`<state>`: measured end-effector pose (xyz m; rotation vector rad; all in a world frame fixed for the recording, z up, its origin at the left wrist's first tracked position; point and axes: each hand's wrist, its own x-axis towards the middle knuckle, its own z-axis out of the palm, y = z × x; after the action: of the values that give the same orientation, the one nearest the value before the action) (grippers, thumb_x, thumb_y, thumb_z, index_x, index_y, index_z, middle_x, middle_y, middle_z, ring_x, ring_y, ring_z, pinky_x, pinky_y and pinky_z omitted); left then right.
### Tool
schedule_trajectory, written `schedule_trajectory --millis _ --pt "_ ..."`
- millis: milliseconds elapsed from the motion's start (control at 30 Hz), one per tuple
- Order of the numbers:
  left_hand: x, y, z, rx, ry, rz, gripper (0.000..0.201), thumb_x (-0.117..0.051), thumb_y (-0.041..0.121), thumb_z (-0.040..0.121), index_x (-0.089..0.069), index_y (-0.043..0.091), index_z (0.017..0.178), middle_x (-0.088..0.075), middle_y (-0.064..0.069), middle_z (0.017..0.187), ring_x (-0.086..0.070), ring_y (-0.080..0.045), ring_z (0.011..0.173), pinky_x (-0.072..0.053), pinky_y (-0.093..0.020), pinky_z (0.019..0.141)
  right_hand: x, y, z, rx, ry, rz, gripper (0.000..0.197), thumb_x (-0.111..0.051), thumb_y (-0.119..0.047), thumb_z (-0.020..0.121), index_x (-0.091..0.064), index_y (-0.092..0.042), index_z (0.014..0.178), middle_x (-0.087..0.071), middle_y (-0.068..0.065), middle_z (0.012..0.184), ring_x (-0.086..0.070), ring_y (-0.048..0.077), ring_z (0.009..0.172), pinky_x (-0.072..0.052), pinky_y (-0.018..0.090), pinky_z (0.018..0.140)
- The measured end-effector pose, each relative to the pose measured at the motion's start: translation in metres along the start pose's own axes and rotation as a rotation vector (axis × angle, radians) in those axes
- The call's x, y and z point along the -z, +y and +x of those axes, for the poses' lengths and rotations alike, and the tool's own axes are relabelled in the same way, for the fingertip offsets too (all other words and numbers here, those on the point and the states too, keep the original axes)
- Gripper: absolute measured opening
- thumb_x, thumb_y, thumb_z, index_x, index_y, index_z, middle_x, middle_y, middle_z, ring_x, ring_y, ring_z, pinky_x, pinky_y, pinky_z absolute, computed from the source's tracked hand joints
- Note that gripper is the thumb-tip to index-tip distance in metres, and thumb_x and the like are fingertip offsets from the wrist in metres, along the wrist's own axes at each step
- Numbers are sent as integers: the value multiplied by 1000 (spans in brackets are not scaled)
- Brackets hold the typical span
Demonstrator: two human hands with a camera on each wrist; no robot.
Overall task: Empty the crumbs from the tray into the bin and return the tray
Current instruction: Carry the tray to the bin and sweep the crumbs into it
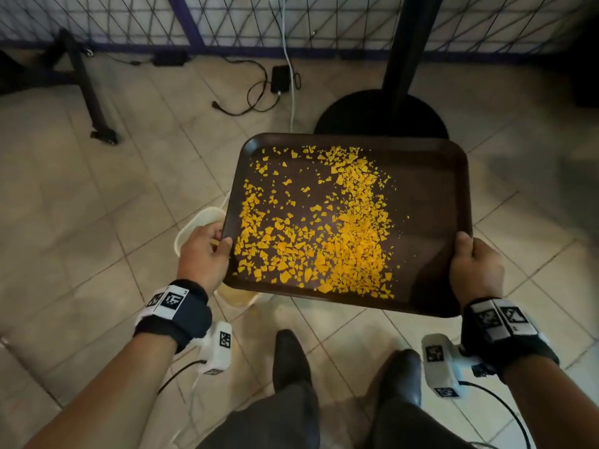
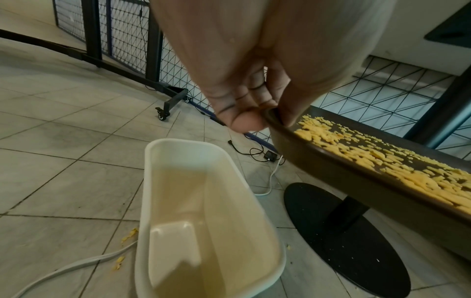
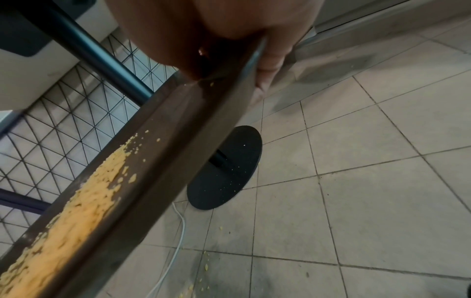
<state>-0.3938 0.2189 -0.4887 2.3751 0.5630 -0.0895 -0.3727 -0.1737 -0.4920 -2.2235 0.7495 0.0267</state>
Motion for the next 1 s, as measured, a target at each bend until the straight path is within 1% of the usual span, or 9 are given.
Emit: schedule_trajectory --millis 167,233,300,433,500,633,800,900,1000 --pt "11 0 1 -13 -109 71 21 -59 20 96 -67 23 116 -65 -1 110 -62 -20 94 -45 -36 85 8 -3 -14 1 20 9 44 -39 -31 98 -61 4 85 -64 31 93 -58 41 88 -34 33 71" --pt "15 10 8 -40 -120 178 25 -58 32 95 -65 25 118 -63 -5 117 -61 -24 102 -48 -42 90 10 -3 -20 -17 14 11 43 -37 -30 98 -61 3 88 -64 29 95 -57 37 85 -33 32 70" --pt "14 33 13 -114 -97 290 42 -53 44 96 -54 25 132 -53 -8 131 -52 -29 120 -45 -50 98 11 -4 -22 -32 26 15 42 -36 -30 98 -61 2 92 -64 27 96 -53 33 80 -35 32 71" --pt "-18 118 2 -477 -86 290 60 -39 54 98 -33 25 151 -29 0 158 -25 -23 144 -31 -49 114 12 -7 -17 -14 89 22 41 -37 -29 98 -61 3 93 -65 28 95 -58 42 88 -41 39 73" --pt "-49 158 -6 -653 -168 339 64 -31 58 99 -26 25 154 -19 2 163 -15 -22 149 -22 -47 119 11 -8 -17 0 99 27 40 -36 -30 98 -60 2 91 -64 27 92 -59 41 87 -39 37 69" --pt "-121 211 -20 -849 -344 489 70 -26 60 100 -16 21 157 1 3 166 5 -23 152 -6 -50 121 7 -9 -19 29 90 24 36 -36 -30 99 -58 -2 89 -63 23 84 -60 39 84 -31 31 64" --pt "-164 221 -10 -831 -406 634 77 -11 69 96 1 23 158 14 7 164 14 -20 151 1 -52 120 5 -5 -16 72 98 27 34 -38 -28 98 -60 -2 91 -65 22 83 -59 37 77 -32 30 63" --pt "-154 200 4 -743 -392 649 79 -2 73 93 11 27 156 22 8 161 20 -19 149 7 -51 120 9 -4 -15 66 62 41 32 -37 -29 98 -57 -7 86 -56 10 75 -47 26 66 -32 30 63" --pt "-128 168 18 -597 -377 643 81 4 76 90 19 27 153 30 5 157 26 -18 146 12 -47 120 11 -4 -15 77 57 57 29 -38 -28 98 -54 -11 82 -53 5 72 -44 23 65 -31 29 60"
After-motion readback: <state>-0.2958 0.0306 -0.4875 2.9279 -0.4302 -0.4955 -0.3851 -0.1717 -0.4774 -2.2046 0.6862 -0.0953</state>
